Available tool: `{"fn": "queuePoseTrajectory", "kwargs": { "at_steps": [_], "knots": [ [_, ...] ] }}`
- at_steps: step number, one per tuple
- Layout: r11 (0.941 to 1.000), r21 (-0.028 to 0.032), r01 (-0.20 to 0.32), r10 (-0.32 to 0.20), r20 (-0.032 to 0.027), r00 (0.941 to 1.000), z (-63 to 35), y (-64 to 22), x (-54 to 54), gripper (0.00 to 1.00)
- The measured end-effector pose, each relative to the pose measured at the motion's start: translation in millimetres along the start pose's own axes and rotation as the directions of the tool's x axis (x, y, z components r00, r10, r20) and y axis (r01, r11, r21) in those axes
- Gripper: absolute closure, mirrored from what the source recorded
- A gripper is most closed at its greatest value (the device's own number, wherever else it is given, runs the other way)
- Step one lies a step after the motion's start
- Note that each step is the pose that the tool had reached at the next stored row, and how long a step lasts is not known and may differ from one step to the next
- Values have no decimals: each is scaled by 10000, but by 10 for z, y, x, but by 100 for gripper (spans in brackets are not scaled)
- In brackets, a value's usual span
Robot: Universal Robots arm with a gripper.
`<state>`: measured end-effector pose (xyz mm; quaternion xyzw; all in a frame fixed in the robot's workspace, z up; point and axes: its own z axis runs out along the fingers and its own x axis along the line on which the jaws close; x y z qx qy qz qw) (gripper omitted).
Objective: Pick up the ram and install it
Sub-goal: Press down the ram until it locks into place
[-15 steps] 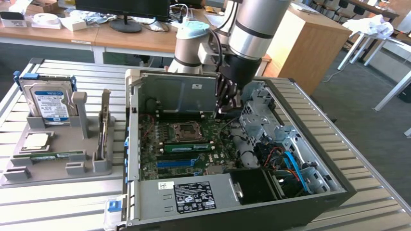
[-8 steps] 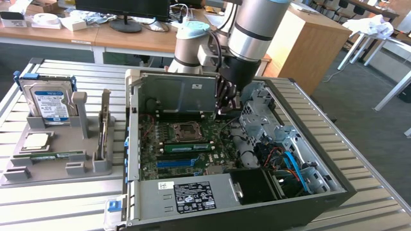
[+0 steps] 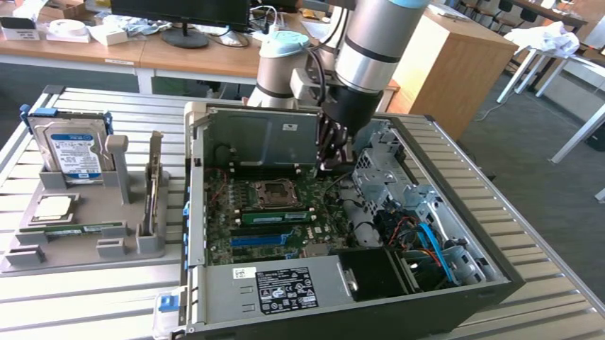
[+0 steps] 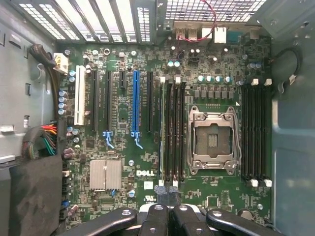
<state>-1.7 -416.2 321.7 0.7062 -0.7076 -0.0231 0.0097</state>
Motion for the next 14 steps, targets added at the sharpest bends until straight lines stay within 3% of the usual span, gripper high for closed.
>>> {"fn": "queuePoseTrajectory", "kwargs": {
  "at_steps": [14],
  "knots": [
    [10000,0,0,0,-3,10000,46,-2,1,90]
  ]
}}
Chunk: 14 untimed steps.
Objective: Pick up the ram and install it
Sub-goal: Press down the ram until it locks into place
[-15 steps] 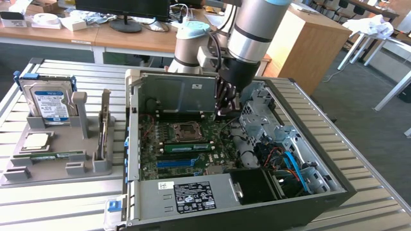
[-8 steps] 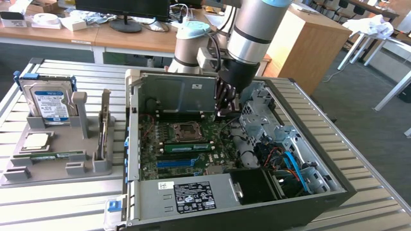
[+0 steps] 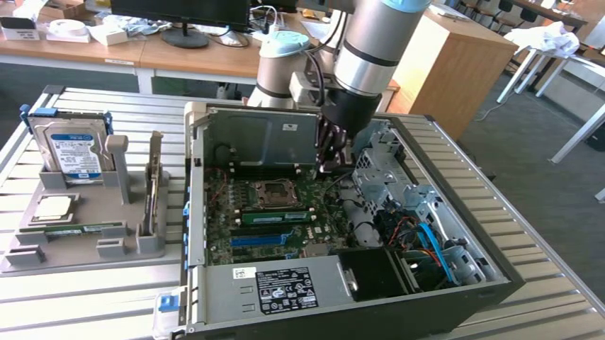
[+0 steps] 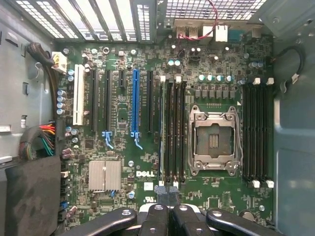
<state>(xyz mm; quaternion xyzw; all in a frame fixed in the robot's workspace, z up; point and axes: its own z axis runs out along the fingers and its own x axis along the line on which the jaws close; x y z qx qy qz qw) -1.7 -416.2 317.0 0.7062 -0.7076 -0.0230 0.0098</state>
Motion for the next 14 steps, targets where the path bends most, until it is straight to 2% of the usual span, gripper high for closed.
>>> {"fn": "queuePoseTrajectory", "kwargs": {
  "at_steps": [14],
  "knots": [
    [10000,0,0,0,-6,10000,81,-4,2,90]
  ]
}}
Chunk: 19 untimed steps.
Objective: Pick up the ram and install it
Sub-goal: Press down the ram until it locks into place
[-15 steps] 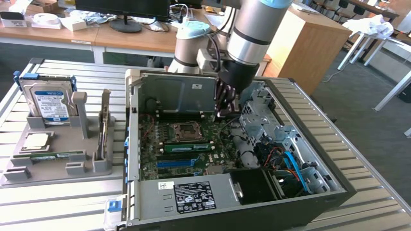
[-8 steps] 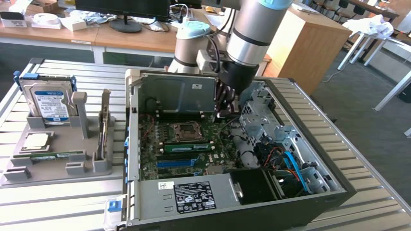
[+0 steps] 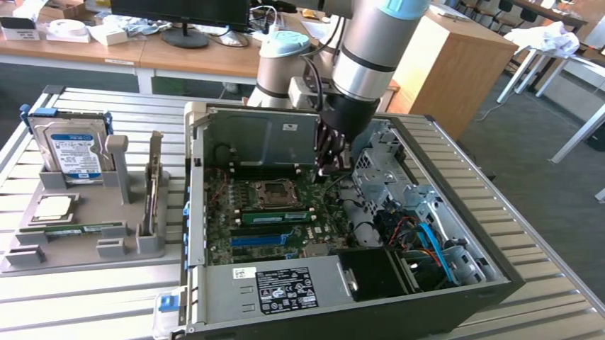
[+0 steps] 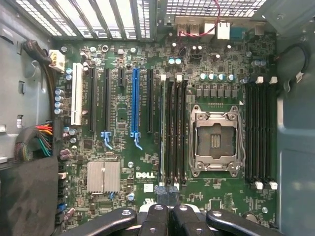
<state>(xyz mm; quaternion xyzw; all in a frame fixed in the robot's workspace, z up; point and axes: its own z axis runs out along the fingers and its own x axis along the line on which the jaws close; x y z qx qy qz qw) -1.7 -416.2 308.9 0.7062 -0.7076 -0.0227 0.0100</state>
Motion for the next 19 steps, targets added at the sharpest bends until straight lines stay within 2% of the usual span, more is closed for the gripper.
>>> {"fn": "queuePoseTrajectory", "kwargs": {
  "at_steps": [19],
  "knots": [
    [10000,0,-1,1,-14,10000,171,-8,3,90]
  ]
}}
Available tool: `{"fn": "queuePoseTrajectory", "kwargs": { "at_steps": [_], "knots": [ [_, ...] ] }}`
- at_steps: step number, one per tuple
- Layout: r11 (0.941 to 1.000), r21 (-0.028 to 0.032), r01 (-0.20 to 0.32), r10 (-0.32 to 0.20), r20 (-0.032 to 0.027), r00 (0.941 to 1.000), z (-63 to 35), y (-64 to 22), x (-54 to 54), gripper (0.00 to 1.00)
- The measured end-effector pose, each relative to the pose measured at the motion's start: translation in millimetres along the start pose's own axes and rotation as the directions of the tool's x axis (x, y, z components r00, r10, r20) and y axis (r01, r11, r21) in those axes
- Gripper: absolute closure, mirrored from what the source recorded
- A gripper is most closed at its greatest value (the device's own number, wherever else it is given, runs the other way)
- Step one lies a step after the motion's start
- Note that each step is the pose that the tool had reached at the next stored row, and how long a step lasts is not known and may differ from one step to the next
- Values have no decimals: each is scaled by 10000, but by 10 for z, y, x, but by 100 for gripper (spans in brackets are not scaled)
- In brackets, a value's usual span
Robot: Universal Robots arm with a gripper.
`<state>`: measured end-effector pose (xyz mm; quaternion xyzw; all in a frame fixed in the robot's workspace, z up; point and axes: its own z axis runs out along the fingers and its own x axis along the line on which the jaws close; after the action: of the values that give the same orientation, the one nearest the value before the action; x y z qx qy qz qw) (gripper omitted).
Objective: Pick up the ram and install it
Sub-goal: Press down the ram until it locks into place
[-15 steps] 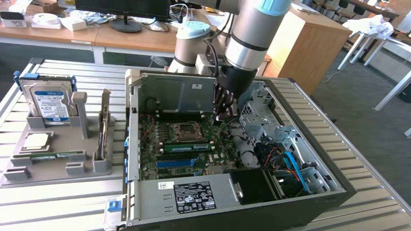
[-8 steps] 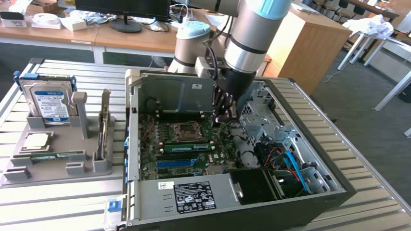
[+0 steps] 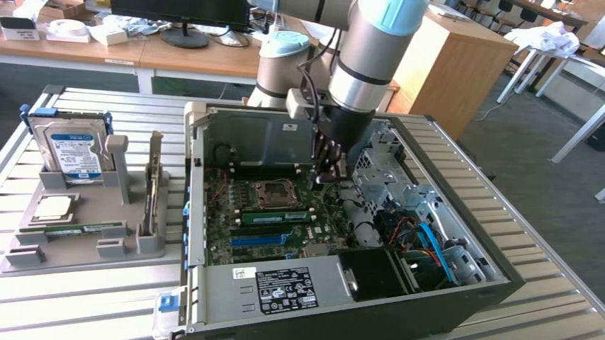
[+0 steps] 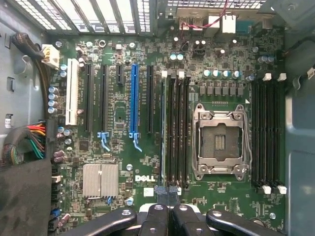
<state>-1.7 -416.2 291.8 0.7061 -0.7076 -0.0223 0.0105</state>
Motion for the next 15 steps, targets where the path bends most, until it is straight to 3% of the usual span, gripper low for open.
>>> {"fn": "queuePoseTrajectory", "kwargs": {
  "at_steps": [15],
  "knots": [
    [10000,0,0,0,-12,10000,101,-5,2,90]
  ]
}}
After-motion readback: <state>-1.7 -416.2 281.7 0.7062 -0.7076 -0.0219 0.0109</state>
